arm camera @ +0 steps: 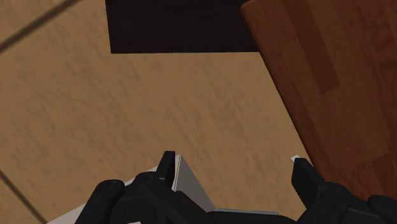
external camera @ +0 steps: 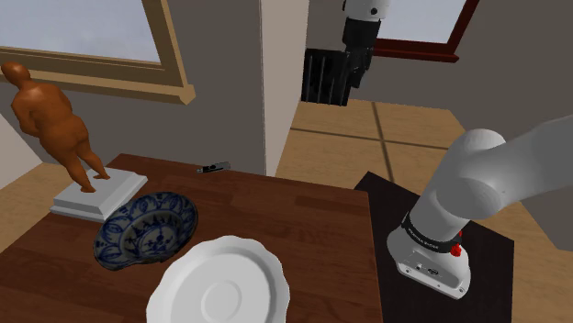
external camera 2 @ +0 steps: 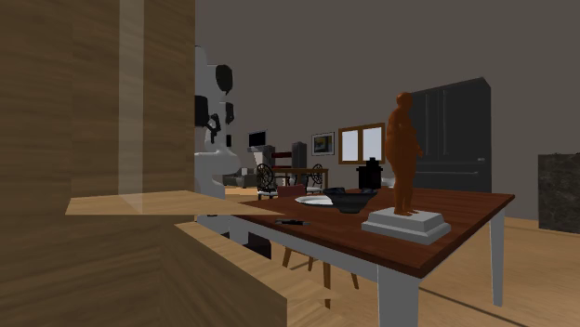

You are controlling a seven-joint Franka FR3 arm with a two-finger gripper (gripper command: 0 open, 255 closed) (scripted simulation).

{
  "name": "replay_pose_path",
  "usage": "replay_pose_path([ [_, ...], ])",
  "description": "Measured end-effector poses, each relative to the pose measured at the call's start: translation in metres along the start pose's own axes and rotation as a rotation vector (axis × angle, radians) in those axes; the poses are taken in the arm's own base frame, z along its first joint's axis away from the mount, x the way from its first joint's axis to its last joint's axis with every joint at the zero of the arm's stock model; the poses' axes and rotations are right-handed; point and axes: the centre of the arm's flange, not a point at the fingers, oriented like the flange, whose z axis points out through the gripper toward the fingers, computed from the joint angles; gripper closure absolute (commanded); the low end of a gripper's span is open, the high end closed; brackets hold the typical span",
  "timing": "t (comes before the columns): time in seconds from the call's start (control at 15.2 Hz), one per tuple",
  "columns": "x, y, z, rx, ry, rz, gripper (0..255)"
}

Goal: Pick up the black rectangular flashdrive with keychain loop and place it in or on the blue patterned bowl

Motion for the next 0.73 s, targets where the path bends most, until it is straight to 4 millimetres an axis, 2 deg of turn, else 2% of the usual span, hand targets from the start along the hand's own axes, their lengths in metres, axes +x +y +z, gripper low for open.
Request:
replay_pose_path([
  [0.07,0.0,0.0,0.0,0.0,0.0,0.0,0],
  [0.2,0.013,-0.004,0.006,-0.001,-0.001,-0.038,0],
  [0.73,0.094,-0.053,0.058,-0.009,-0.004,-0.281,0],
])
